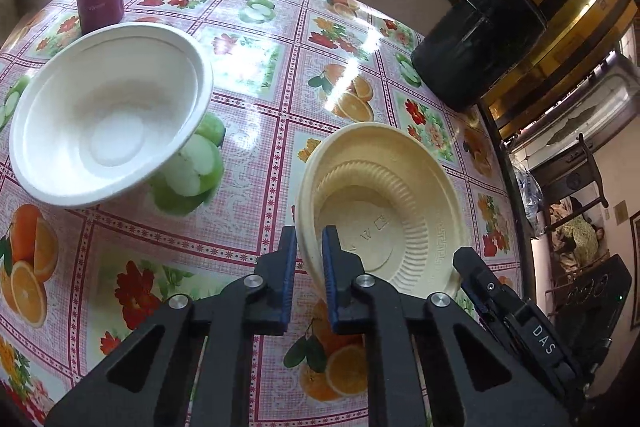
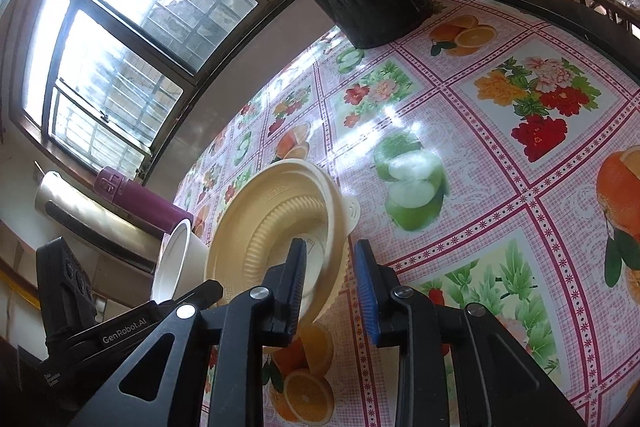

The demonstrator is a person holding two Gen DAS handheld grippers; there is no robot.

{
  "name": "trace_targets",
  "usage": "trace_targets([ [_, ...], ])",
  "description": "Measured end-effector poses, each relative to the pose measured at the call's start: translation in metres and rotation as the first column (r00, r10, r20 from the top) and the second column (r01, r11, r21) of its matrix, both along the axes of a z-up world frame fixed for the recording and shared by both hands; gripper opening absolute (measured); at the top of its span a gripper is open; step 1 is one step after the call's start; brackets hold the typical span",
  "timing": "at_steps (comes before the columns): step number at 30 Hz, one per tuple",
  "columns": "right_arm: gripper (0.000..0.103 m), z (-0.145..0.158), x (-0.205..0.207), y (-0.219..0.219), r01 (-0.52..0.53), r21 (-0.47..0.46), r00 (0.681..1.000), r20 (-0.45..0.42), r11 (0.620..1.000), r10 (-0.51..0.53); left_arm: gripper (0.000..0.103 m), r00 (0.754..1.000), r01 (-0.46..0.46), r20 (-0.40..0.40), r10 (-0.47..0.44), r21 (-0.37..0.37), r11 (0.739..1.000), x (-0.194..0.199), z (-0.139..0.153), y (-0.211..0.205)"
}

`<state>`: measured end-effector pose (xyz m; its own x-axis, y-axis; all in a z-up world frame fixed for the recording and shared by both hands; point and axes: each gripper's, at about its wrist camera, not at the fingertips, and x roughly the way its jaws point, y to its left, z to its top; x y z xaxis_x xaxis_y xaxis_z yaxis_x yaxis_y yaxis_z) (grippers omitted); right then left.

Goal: Organize plates and bowls
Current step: 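Close the left gripper on the beige ribbed bowl's rim, then lift the beige ribbed bowl off the table with the left gripper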

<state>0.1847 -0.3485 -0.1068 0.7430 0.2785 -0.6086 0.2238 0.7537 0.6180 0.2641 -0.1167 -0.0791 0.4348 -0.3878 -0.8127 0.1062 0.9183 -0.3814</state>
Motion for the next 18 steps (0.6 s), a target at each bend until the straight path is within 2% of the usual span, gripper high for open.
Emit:
trace_targets([
  [4, 0.027, 0.000, 0.001, 0.004, 0.003, -0.033, 1.000, 0.003, 0.999, -0.003, 0.011, 0.999, 0.015, -0.036, -0.016, -0.024, 1.000, 0.003, -0.006, -0.002],
  [7, 0.013, 0.001, 0.001, 0.008, 0.004, -0.064, 1.000, -0.002, 0.998, -0.004, 0.011, 0.998, 0.011, -0.063, -0.014, -0.044, 0.999, 0.004, -0.010, -0.001],
  [9, 0.013, 0.001, 0.002, 0.008, 0.003, -0.068, 1.000, -0.005, 0.998, -0.003, 0.011, 0.997, 0.013, -0.072, -0.017, -0.051, 0.999, 0.004, -0.012, -0.001],
  [13, 0.014, 0.002, 0.001, 0.007, -0.005, -0.053, 1.000, -0.015, 0.999, 0.004, 0.011, 0.999, -0.003, -0.037, 0.002, -0.031, 1.000, 0.001, -0.006, 0.001],
  [18, 0.014, 0.003, -0.001, 0.005, -0.021, 0.014, 0.999, -0.038, 1.000, 0.022, 0.010, 1.000, -0.007, -0.023, 0.007, 0.003, 1.000, 0.000, -0.003, 0.001],
])
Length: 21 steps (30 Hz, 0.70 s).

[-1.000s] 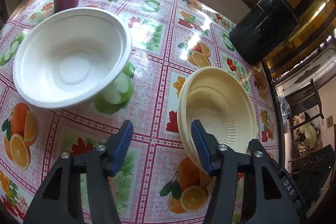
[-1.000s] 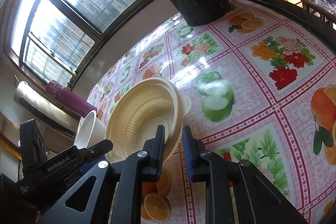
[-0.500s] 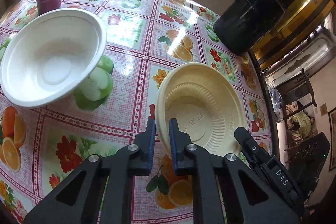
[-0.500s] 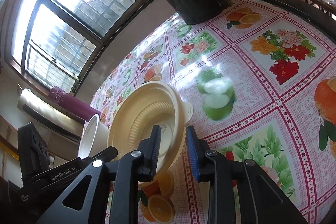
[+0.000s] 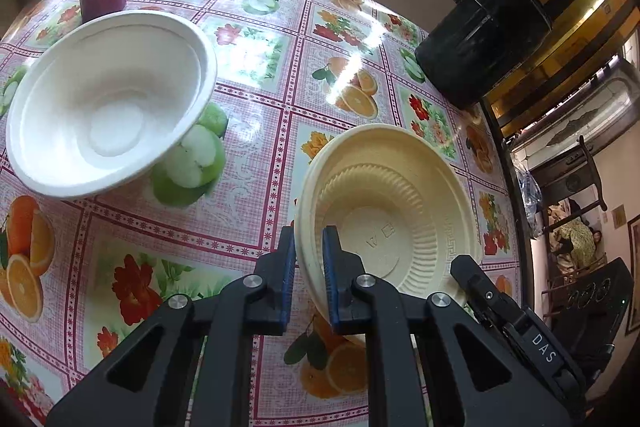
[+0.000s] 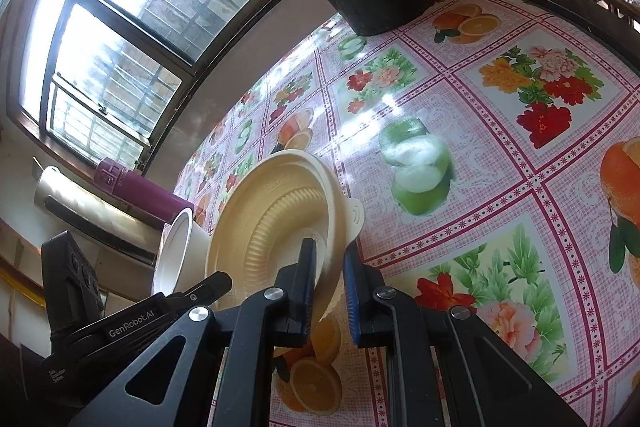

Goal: Organize plates and bowls
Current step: 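Lift the beige ribbed bowl off the table with the left gripper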

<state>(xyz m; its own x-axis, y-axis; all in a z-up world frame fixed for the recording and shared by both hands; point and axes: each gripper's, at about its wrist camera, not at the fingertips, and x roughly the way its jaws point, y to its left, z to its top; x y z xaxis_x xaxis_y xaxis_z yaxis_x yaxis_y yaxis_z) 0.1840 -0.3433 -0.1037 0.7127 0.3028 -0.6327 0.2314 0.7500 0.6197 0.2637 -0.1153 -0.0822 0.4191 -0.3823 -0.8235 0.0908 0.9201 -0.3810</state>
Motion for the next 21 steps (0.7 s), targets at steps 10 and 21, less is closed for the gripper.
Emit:
trace_targets([
  [10, 0.013, -0.009, -0.002, -0.006, 0.013, 0.038, 0.999, -0.037, 0.999, -0.011, 0.010, 1.000, 0.007, -0.007, -0.007, 0.013, 1.000, -0.001, -0.002, -0.002],
  [21, 0.013, -0.007, -0.011, -0.001, 0.012, 0.009, 0.998, -0.055, 1.000, -0.012, 0.010, 1.000, 0.013, 0.016, -0.014, 0.052, 0.999, -0.011, 0.001, -0.005],
])
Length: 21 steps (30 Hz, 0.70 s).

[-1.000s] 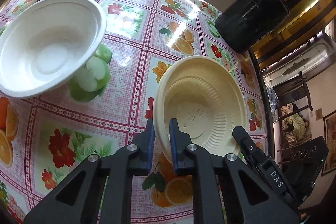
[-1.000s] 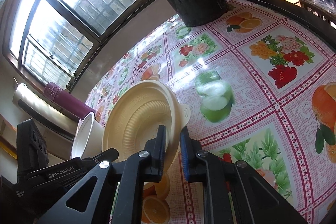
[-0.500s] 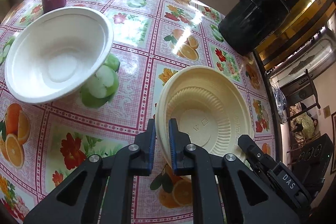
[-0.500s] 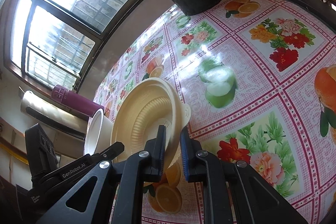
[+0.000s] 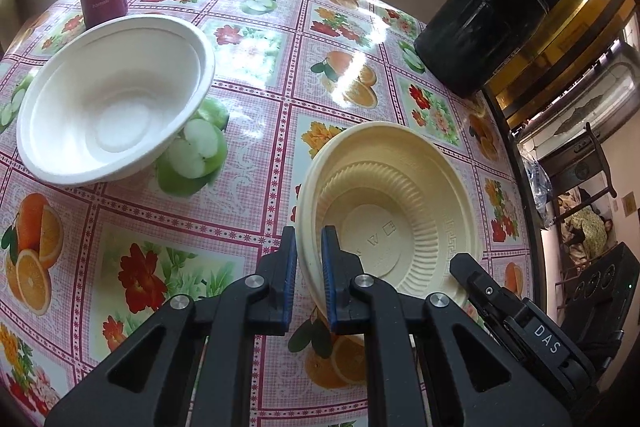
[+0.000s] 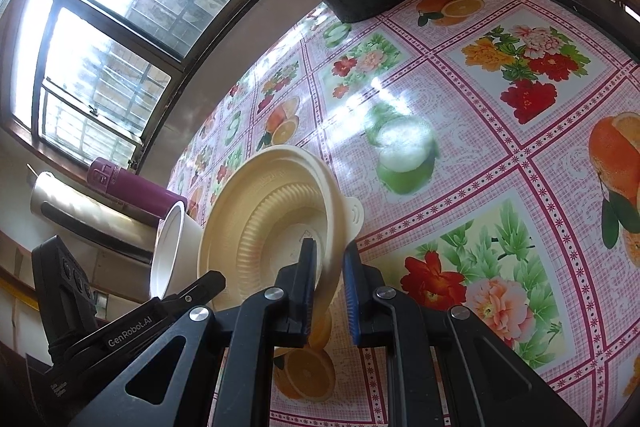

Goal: Organize plates and bowls
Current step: 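Lift the beige ribbed bowl off the table with the left gripper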

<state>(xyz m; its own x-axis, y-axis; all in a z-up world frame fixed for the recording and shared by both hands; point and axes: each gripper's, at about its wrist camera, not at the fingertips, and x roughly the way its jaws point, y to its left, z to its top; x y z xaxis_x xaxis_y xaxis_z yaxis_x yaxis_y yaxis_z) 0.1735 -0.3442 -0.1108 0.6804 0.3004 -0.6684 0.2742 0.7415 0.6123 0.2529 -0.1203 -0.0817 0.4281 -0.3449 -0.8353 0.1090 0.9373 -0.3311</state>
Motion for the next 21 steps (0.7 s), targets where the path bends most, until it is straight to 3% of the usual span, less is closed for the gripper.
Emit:
trace_targets([
  [21, 0.013, -0.006, -0.054, 0.061, -0.125, -0.021, 0.992, 0.002, 0.992, 0.126, 0.011, 0.994, -0.009, 0.113, -0.007, 0.142, 0.990, -0.091, 0.005, 0.052],
])
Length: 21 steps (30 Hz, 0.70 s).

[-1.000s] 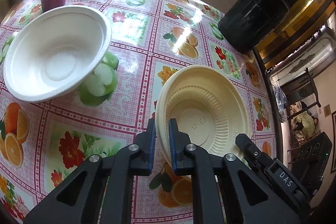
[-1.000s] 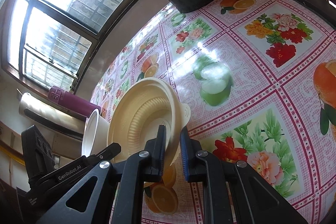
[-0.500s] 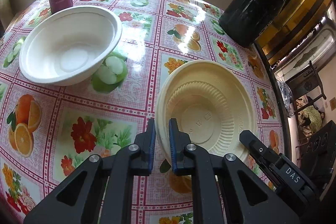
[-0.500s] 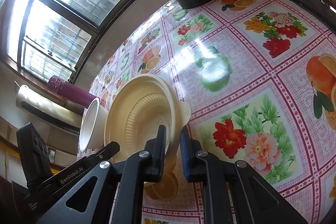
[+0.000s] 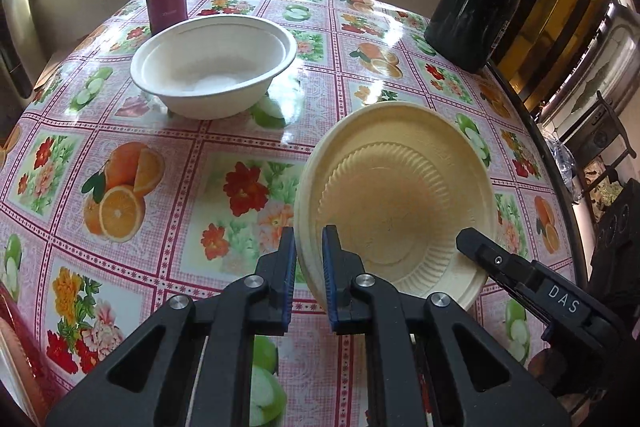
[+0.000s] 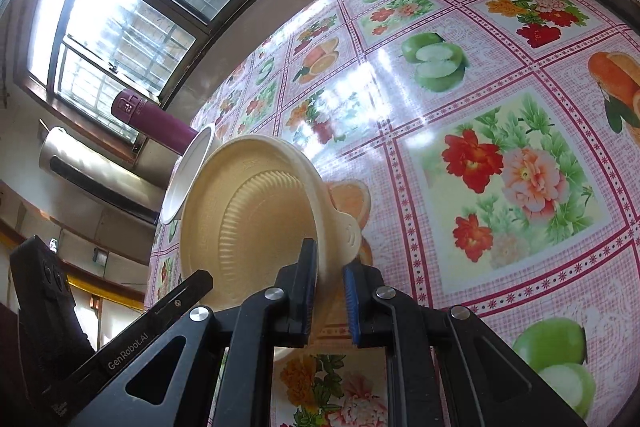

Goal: Organize plates and bowls
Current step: 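Lift the beige ribbed bowl off the table with the left gripper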

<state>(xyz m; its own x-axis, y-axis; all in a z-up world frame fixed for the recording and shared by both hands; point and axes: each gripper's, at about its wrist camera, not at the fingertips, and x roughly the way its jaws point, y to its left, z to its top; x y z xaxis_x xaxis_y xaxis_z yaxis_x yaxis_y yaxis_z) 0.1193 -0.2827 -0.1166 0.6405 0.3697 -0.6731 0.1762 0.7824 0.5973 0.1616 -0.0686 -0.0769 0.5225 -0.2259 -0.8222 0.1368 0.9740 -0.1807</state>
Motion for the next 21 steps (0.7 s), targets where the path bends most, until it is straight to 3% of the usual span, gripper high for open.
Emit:
trace_targets([
  [21, 0.013, 0.007, -0.041, 0.075, -0.110, -0.022, 0.993, 0.027, 0.994, 0.111, 0.012, 0.998, -0.059, 0.040, 0.058, 0.022, 0.998, -0.072, 0.011, 0.064],
])
